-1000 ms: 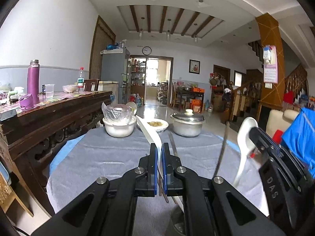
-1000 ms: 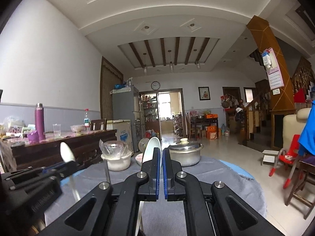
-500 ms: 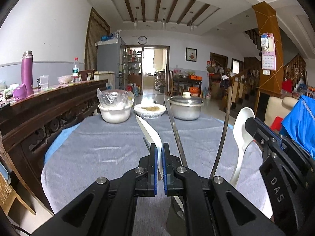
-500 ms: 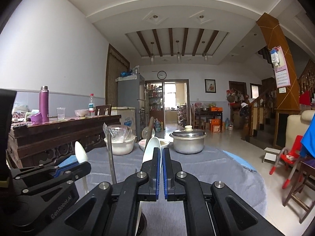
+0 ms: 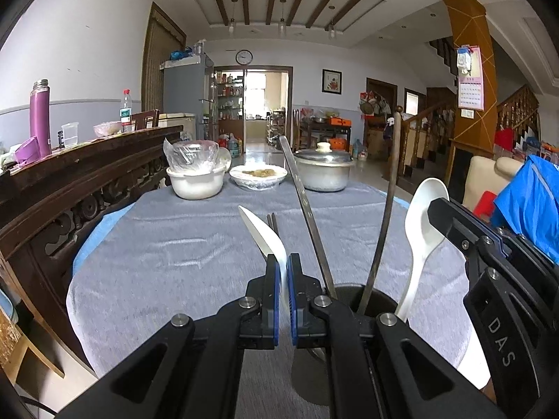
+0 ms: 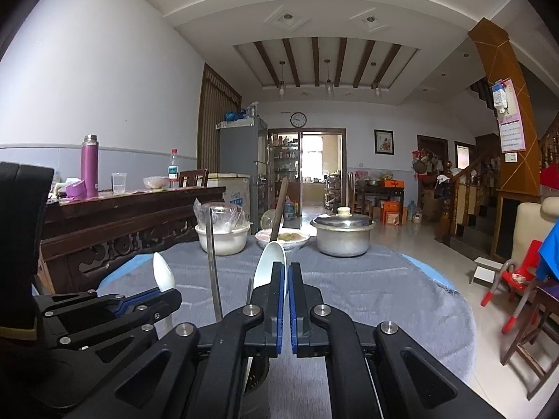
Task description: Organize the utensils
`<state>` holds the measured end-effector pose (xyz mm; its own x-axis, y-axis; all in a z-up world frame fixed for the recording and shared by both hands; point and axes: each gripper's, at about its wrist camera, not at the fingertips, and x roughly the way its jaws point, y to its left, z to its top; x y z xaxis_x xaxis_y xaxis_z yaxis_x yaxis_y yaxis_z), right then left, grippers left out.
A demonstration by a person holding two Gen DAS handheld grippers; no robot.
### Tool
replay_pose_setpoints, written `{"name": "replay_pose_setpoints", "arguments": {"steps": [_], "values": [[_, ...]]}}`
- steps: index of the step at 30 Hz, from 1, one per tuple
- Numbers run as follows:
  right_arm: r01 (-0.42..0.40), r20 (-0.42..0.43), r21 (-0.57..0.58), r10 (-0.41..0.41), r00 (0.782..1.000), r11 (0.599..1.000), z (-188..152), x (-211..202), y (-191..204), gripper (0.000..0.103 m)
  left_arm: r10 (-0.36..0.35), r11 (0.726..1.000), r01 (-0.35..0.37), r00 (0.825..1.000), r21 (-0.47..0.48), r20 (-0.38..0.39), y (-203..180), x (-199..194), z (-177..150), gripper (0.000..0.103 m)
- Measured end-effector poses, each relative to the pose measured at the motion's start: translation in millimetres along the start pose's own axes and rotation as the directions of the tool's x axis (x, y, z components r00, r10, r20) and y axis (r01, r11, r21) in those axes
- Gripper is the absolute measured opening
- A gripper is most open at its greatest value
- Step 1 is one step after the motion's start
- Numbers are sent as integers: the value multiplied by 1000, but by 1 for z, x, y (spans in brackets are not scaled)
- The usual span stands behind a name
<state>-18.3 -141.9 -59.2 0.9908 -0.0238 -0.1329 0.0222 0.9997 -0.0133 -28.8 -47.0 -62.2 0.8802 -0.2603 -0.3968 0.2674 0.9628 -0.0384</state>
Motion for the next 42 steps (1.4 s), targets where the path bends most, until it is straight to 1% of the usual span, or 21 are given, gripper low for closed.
{"name": "replay_pose_setpoints", "arguments": {"steps": [13, 14, 16, 17, 18, 20, 22, 26, 27, 29, 32, 33, 36, 40, 42], "values": [[-22, -24, 4, 22, 999, 1000, 1, -6, 0, 4, -28, 998, 30, 999, 52, -29, -9, -8, -8, 5], [-20, -23, 5, 20, 1000, 1000, 2, -7, -1, 8, -30, 998, 32, 999, 58, -35, -9, -9, -9, 6], [-18, -21, 13, 18, 1000, 1000, 3, -8, -3, 22, -32, 997, 35, 998, 62, -45, -9, -11, -8, 10], [-19, -18, 25, 19, 1000, 1000, 4, -9, -6, 36, -34, 998, 37, 998, 55, -47, -7, -13, -7, 17], [-20, -10, 38, 20, 1000, 999, 5, -10, -9, 44, -32, 998, 35, 998, 49, -44, -4, -15, -7, 27], [-1, 11, 49, 1, 1000, 999, 6, -13, -12, 44, -15, 999, 15, 1000, 34, -22, 1, -21, -4, 36], [22, 14, 55, -23, 1000, 998, 6, -12, -16, 44, -2, 1000, 2, 1000, 20, -5, 7, -25, 0, 37], [49, -51, 140, -42, 998, 989, 4, 0, -35, 44, 38, 999, -38, 999, -23, 15, 23, -29, 7, 44], [58, -68, 167, -47, 997, 984, 2, 3, -42, 44, 49, 998, -48, 999, -34, 14, 27, -28, 8, 44], [74, -88, 195, -58, 994, 978, 0, 6, -51, 44, 64, 996, -64, 998, -60, -2, 36, -25, 9, 45], [97, -104, 210, -77, 992, 973, -2, 8, -59, 44, 80, 991, -83, 996, -103, -33, 50, -19, 9, 50], [100, -110, 214, -78, 991, 972, -3, 9, -62, 44, 82, 990, -86, 996, -112, -41, 53, -17, 9, 51], [101, -139, 233, -70, 988, 967, -6, 14, -68, 44, 94, 985, -103, 993, -138, -66, 66, -9, 10, 52], [100, -188, 271, -49, 981, 957, -13, 23, -80, 43, 85, 980, -103, 991, -172, -108, 86, 5, 13, 54], [104, -217, 292, -40, 975, 951, -17, 30, -88, 43, 68, 977, -95, 988, -190, -142, 97, 16, 13, 54]]}}
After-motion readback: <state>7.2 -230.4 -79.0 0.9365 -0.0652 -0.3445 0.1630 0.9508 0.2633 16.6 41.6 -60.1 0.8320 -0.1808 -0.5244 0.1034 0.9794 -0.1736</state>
